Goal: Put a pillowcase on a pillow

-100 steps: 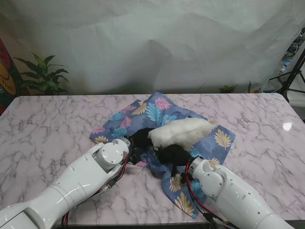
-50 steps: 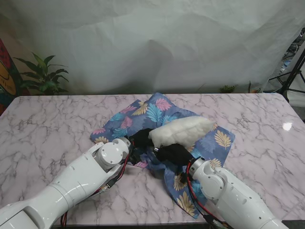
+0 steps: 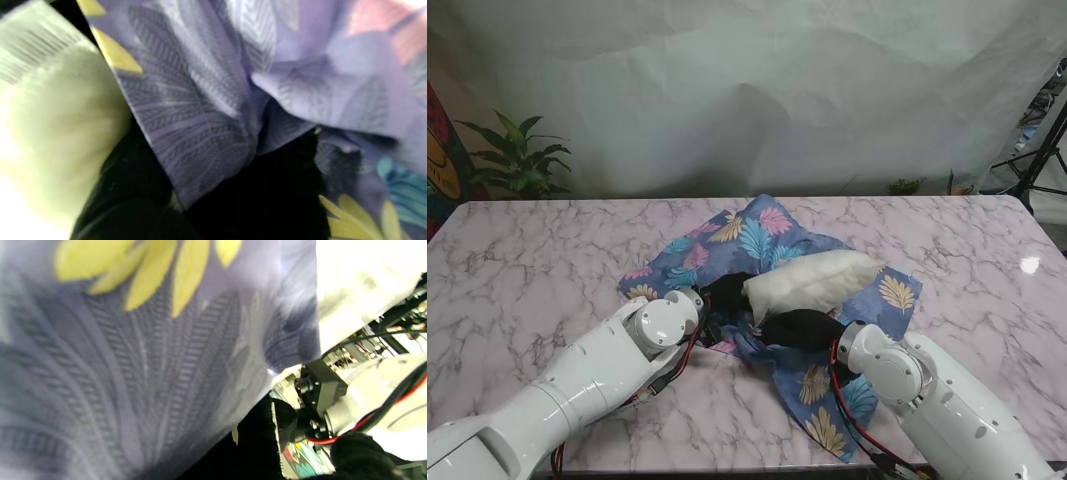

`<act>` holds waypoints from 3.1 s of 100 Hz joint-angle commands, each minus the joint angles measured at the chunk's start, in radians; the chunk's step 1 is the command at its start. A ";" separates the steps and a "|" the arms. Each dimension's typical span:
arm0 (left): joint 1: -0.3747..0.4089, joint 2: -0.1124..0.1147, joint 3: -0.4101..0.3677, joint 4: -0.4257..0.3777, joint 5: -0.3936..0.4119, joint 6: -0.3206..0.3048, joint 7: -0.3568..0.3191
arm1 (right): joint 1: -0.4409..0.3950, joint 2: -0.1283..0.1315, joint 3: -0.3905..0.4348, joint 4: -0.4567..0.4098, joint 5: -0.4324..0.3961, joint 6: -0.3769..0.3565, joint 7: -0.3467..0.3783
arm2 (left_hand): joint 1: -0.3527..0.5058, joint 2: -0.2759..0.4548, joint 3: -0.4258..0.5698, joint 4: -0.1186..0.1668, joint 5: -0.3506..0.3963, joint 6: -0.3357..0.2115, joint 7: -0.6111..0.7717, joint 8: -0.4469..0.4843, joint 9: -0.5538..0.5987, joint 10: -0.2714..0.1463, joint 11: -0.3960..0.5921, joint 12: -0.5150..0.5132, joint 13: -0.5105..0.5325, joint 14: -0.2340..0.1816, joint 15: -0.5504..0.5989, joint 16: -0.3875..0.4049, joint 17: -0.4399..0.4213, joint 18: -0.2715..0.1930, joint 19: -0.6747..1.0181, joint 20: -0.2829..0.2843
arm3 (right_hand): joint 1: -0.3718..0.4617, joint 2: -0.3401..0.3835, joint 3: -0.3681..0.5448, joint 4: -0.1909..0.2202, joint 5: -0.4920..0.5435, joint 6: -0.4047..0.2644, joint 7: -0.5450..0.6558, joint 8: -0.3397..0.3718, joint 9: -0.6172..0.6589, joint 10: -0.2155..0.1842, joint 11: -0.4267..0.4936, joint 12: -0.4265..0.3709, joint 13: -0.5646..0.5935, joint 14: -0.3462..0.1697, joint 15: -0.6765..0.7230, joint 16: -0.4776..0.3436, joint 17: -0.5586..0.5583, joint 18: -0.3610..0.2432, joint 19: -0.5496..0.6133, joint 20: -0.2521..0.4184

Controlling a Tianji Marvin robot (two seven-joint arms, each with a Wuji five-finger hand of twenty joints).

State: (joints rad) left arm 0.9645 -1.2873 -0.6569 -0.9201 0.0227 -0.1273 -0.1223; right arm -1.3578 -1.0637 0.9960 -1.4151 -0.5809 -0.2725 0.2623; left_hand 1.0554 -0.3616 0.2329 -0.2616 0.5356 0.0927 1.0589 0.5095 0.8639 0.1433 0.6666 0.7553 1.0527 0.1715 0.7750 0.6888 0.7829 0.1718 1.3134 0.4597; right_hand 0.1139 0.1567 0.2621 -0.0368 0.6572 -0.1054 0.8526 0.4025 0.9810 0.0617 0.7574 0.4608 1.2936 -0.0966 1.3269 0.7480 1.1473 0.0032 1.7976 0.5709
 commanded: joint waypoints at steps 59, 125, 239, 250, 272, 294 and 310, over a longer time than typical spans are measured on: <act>0.032 0.011 0.026 0.013 0.030 0.039 -0.043 | -0.045 0.094 0.030 -0.272 -0.299 0.222 0.409 | 0.187 0.083 0.275 0.087 0.048 -0.036 0.145 0.063 0.099 -0.035 0.149 0.035 0.167 -0.135 0.134 0.034 -0.023 -0.018 0.012 -0.005 | -0.123 0.210 -0.207 0.013 0.201 -0.234 0.092 0.174 0.177 -0.149 -0.054 0.030 -0.028 0.086 -0.661 -0.149 -0.209 0.203 -0.384 -0.290; 0.031 0.028 0.028 -0.004 0.050 0.048 -0.066 | -0.158 0.106 0.219 -0.384 -0.360 0.163 0.541 | 0.185 0.083 0.278 0.087 0.046 -0.038 0.148 0.063 0.097 -0.039 0.157 0.033 0.167 -0.138 0.138 0.031 -0.024 -0.019 0.012 -0.010 | -0.168 0.072 -0.058 0.005 -0.137 -0.229 -0.140 0.107 -0.042 -0.178 -0.215 0.020 -0.180 0.116 -0.857 -0.224 -0.377 0.329 -0.507 -0.364; 0.014 0.111 0.030 -0.075 0.127 -0.093 -0.180 | -0.177 0.047 0.213 -0.303 0.183 0.101 0.206 | -0.109 0.250 0.104 0.239 -0.214 -0.001 -0.486 -0.031 -0.662 0.032 -0.224 -0.222 -0.679 -0.064 -0.214 -0.014 -0.697 -0.067 -0.414 0.095 | -0.007 -0.347 0.525 -0.041 0.661 -0.356 0.514 0.519 0.467 -0.291 0.774 0.406 0.031 -0.201 0.455 0.376 0.133 -0.522 0.296 0.479; 0.009 0.129 0.025 -0.078 0.179 -0.142 -0.176 | -0.182 0.046 0.220 -0.305 0.177 0.106 0.202 | -0.147 0.237 0.128 0.246 -0.244 -0.037 -0.562 -0.044 -0.696 0.033 -0.394 -0.277 -0.781 -0.048 -0.289 -0.065 -0.737 -0.084 -0.485 0.115 | -0.005 -0.346 0.525 -0.041 0.661 -0.357 0.514 0.519 0.466 -0.292 0.774 0.407 0.031 -0.199 0.455 0.377 0.133 -0.522 0.296 0.479; 0.025 0.106 0.031 -0.031 0.258 -0.284 -0.020 | -0.173 0.034 0.209 -0.308 0.172 0.085 0.146 | 0.141 0.299 -0.060 0.215 -0.197 -0.167 -0.483 -0.038 -0.635 -0.062 -0.193 -0.230 -0.632 -0.051 -0.215 -0.036 -0.653 -0.078 -0.397 0.166 | -0.001 -0.343 0.509 -0.044 0.659 -0.363 0.503 0.513 0.466 -0.293 0.771 0.407 0.032 -0.195 0.451 0.372 0.132 -0.512 0.296 0.474; -0.030 0.050 0.141 0.092 0.368 -0.473 0.155 | -0.127 0.029 0.173 -0.301 0.200 0.071 0.135 | 0.235 0.313 0.015 0.206 -0.028 -0.180 -0.324 -0.088 -0.155 -0.139 0.009 0.097 -0.295 -0.111 0.101 0.103 -0.494 -0.079 -0.144 0.218 | 0.002 -0.339 0.493 -0.044 0.656 -0.372 0.495 0.508 0.466 -0.294 0.768 0.406 0.032 -0.193 0.450 0.366 0.132 -0.507 0.296 0.466; -0.062 0.077 0.207 0.044 0.448 -0.459 0.126 | -0.111 0.029 0.159 -0.297 0.211 0.072 0.138 | 0.235 0.360 0.035 0.232 -0.047 -0.164 -0.366 -0.092 -0.118 -0.101 0.302 0.157 -0.138 -0.174 0.368 0.211 -0.380 -0.057 0.050 0.242 | 0.003 -0.334 0.485 -0.042 0.653 -0.377 0.491 0.507 0.466 -0.297 0.764 0.405 0.032 -0.195 0.448 0.361 0.131 -0.506 0.296 0.459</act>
State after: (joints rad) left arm 0.8961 -1.2184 -0.4780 -0.8578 0.4480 -0.5990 0.0570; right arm -1.4814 -1.0250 1.1548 -1.6925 -0.3802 -0.1981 0.4034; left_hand 1.0665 -0.0634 0.0262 -0.1040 0.4161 0.0615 0.6455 0.4121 0.5726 0.0828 0.6882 0.8181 0.8067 0.0799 1.0041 0.8547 0.3633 0.1320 1.2966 0.6715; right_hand 0.1374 -0.1612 0.7640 -0.0612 1.2229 -0.3229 1.2936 0.9093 1.3930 -0.2078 1.3909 0.8406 1.3306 -0.1685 1.6246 1.1046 1.1962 -0.0472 1.8054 1.0210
